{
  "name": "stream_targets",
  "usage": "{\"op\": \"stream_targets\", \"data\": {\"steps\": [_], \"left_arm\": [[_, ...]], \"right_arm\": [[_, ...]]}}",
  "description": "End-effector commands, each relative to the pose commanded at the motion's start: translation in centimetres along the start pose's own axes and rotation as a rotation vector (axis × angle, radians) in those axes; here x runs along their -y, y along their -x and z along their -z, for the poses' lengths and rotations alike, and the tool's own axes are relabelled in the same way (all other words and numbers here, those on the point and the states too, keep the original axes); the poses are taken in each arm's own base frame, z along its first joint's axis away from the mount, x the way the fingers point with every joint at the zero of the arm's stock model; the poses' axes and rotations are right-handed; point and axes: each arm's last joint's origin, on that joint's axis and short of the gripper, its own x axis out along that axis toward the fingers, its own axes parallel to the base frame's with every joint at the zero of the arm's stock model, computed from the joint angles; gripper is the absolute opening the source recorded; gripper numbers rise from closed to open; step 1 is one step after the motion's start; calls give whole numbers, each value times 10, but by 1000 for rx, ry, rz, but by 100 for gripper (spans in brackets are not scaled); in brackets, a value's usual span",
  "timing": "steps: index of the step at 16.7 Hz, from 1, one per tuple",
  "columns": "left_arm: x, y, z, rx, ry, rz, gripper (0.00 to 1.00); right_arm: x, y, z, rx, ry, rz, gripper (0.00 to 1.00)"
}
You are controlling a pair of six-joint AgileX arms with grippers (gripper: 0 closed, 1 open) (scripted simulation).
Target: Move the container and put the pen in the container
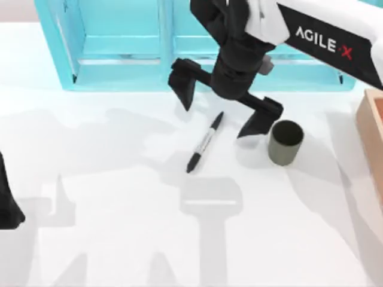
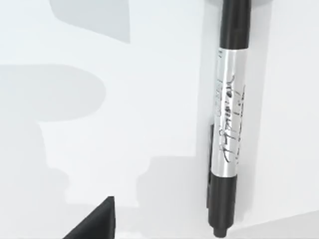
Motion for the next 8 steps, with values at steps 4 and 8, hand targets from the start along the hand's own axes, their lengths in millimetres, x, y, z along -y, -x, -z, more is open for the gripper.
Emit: {"op": "stream_targets", "data": {"steps": [4,8], "left_arm": [[0,0,0,0,0,0,100],[0,0,0,0,0,0,100]], "right_arm": [[0,-4,-2,2,-2,-1,100],[-2,-45,-2,0,0,0,100]]}}
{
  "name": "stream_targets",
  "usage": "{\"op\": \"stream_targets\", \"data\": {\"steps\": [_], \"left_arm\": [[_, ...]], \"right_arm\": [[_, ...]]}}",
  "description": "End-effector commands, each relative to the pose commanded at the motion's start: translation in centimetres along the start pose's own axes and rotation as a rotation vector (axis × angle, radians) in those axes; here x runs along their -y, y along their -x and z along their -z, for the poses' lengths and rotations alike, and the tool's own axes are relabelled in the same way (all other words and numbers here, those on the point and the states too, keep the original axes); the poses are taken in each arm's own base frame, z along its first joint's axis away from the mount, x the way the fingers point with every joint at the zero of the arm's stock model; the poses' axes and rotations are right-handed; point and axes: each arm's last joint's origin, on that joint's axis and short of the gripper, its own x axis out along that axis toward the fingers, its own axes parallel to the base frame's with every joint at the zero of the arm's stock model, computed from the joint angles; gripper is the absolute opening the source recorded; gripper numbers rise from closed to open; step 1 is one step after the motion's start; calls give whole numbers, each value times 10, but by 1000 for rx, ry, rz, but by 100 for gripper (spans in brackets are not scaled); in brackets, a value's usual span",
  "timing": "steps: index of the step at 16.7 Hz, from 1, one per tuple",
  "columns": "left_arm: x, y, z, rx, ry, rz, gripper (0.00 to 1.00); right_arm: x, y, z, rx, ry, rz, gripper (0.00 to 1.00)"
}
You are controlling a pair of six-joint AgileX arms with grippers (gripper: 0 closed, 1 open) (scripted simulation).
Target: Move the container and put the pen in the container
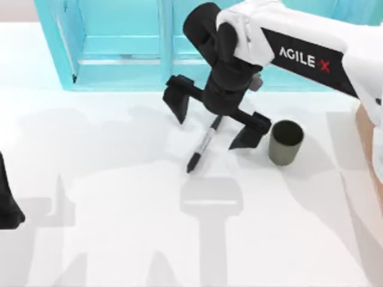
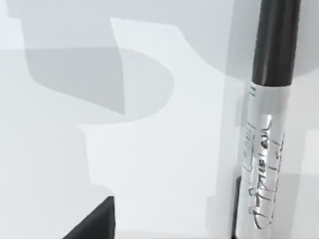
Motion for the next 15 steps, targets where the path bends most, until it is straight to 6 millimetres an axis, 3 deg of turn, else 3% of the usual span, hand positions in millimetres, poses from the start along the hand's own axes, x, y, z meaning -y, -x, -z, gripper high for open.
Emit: {"op": "stream_targets", "data": {"steps": [5,9,15], "left_arm": [[0,0,0,0,0,0,100],[0,0,0,0,0,0,100],[0,0,0,0,0,0,100]], "right_arm": [[2,-52,2,1,0,-1,100],[2,-55,2,0,0,0,100],[2,-55,2,0,0,0,55]]}}
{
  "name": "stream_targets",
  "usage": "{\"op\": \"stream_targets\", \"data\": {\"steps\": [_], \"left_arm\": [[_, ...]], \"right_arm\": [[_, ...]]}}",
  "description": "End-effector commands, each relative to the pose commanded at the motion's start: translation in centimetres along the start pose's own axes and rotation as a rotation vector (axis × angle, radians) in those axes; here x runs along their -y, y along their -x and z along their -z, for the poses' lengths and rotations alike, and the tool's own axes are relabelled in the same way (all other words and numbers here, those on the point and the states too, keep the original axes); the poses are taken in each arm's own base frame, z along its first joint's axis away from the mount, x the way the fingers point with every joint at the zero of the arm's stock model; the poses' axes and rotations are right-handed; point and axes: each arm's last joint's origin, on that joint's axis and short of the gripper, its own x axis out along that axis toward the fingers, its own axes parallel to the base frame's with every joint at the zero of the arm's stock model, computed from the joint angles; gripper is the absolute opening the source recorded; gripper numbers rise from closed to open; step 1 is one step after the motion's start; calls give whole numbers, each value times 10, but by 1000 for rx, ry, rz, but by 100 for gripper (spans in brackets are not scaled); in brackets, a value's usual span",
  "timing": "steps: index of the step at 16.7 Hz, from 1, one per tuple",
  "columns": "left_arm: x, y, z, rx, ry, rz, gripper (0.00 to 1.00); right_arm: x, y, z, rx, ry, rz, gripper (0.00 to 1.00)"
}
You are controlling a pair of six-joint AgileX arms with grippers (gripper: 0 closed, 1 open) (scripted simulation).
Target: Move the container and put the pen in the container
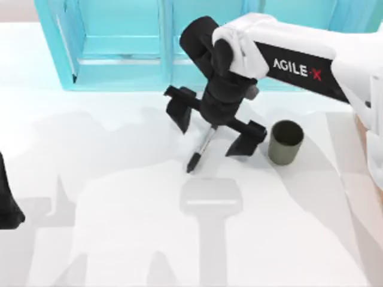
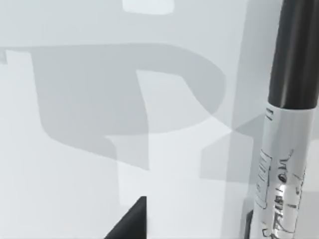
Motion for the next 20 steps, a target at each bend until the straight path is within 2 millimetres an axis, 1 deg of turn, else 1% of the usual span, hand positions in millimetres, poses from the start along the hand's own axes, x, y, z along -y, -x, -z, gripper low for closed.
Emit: {"op": "stream_targets", "data": {"steps": [7,8,15,16,18,20], "left_arm": [[0,0,0,0,0,0,100],[0,0,0,0,0,0,100],[0,0,0,0,0,0,100],[0,0,0,0,0,0,100],[0,0,0,0,0,0,100],[0,0,0,0,0,0,100]], "right_arm": [[0,0,0,0,0,0,2],[0,0,0,0,0,0,0],[0,0,0,0,0,0,0],[5,36,0,28,26,30,0],[6,38,4,23,27,32,0],[8,50,11,23,16,35,0]]}}
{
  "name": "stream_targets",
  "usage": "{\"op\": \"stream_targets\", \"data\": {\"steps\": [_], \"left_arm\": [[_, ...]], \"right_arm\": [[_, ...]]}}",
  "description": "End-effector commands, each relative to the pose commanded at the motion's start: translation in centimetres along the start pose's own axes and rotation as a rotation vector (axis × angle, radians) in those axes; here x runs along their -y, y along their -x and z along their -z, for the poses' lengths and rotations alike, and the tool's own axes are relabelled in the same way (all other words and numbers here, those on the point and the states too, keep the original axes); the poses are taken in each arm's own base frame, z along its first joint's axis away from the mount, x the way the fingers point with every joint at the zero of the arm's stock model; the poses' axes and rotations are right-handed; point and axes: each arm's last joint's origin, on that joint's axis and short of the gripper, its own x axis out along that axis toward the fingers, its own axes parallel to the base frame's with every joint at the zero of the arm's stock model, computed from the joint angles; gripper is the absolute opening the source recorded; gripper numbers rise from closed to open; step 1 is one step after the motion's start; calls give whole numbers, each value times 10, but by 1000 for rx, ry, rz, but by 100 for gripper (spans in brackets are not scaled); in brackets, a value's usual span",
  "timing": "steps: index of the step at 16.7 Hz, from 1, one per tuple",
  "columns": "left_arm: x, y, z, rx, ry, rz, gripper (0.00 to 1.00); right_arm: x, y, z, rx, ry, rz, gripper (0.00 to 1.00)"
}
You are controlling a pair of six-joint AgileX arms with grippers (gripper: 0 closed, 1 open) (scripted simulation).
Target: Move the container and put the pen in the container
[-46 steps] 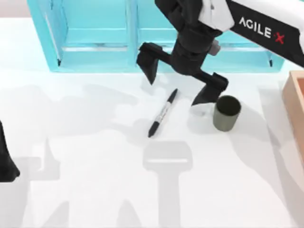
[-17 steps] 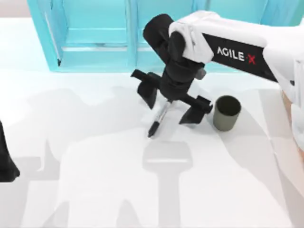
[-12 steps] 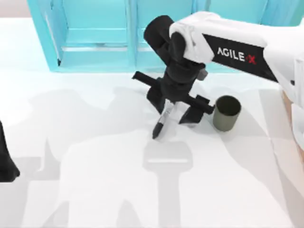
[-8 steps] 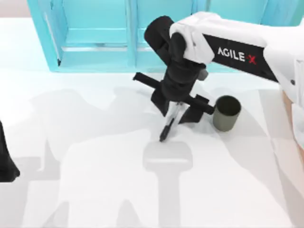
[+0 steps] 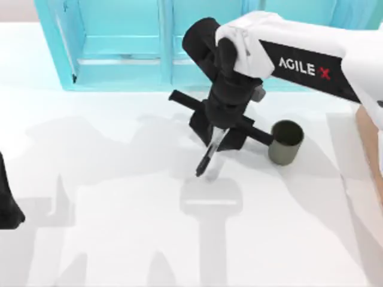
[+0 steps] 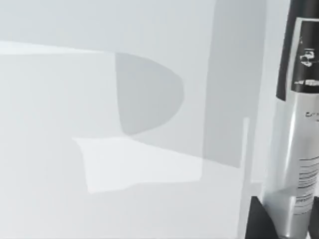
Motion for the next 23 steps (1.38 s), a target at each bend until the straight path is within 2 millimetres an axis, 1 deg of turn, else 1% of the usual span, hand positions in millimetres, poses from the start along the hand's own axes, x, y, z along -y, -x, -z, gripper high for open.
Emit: {"op": "stream_targets", "data": {"steps": [7,10,13,14,18,20,23], "left_arm": [[0,0,0,0,0,0,100],[0,0,0,0,0,0,100],[0,0,0,0,0,0,100],[0,0,0,0,0,0,100],[0,0,0,0,0,0,100],[0,0,0,0,0,0,100],[0,0,0,0,0,0,100]], "right_arm": [[6,48,37,6,4,-3,0],[12,66,52,7,4,-5,0],[19,87,74,5,10,-6,0],[21,91,77,5,10,-6,0],[22,93,79,5,10,-6,0],[22,92,76,5,4,-7,0],[23,83,76,52,62,-12,0]]}}
